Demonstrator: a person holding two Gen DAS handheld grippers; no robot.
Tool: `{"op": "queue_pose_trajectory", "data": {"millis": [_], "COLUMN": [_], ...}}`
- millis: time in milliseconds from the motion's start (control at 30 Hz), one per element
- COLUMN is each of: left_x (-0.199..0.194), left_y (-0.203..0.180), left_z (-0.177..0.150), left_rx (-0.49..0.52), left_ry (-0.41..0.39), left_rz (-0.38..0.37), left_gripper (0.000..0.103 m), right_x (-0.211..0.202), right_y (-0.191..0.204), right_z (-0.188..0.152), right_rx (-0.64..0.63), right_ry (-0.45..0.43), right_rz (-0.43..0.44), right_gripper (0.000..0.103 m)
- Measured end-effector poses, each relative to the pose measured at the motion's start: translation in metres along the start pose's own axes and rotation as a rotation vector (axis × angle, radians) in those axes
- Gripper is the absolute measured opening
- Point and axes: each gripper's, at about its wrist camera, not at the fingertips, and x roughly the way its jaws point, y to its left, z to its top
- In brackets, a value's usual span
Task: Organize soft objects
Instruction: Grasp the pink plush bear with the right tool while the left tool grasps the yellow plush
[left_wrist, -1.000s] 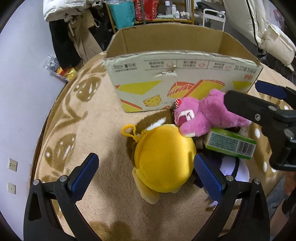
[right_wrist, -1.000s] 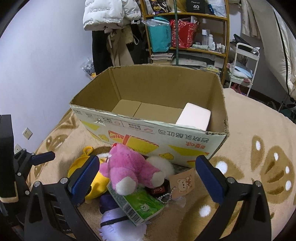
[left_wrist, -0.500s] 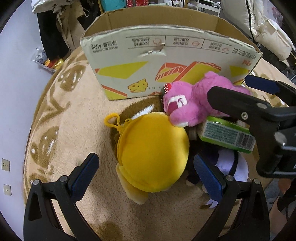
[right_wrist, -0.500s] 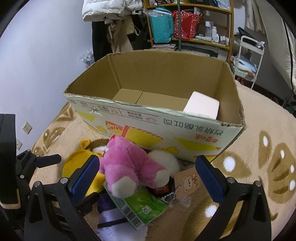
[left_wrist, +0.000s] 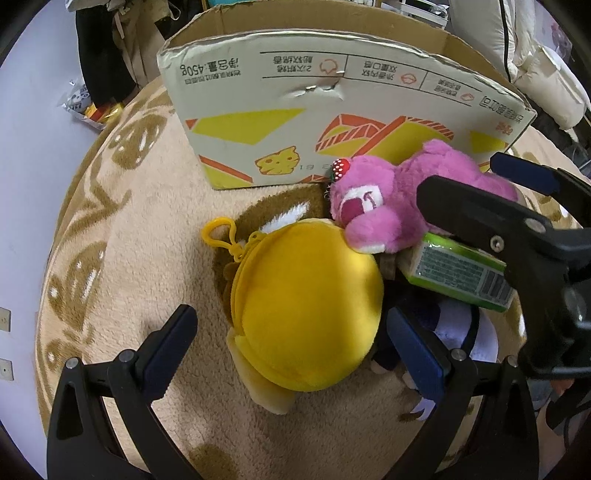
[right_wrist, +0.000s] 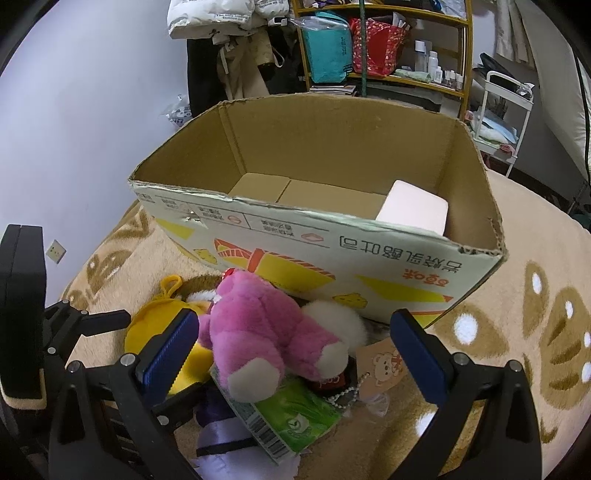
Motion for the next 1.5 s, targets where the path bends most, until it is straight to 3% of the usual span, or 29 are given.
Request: {"op": "queue_pose_trajectory", "data": {"millis": [200,467,533,733,1500], "left_x": [0.003,0.005,0.005,0.003,-0.013], "left_y": [0.002,0.002,0.0,-0.001,0.008], "left_z": [0.002,0.002,0.002,0.001,-0.004], "left_rx": [-0.01,-0.025,-0.02,-0.023,-0.091], "left_ry": [0.007,0.015,0.017,0.018,-0.002], "left_rz": [-0.012,-0.035,-0.043,-0.048,-0.024], "left_gripper": [0.101,0.083,0.076,0.072,0.066], "right_x": [0.002,0.011,0.011,0.013,0.001], "right_y": [-0.001,0.006,0.009,0.011,0.005], "right_z": [-0.001,-0.003,-0.004,-0.004,-0.005], "right_rx": [0.005,-0.014,-0.026,-0.029,0.005], "right_ry": [0.01,0.049,0.044,0.041,0.03], "right_rz": [0.012,0.043,0.034,0.041,0.061], "right_gripper": [0.103,0.076,0.076,0.072,0.064]}}
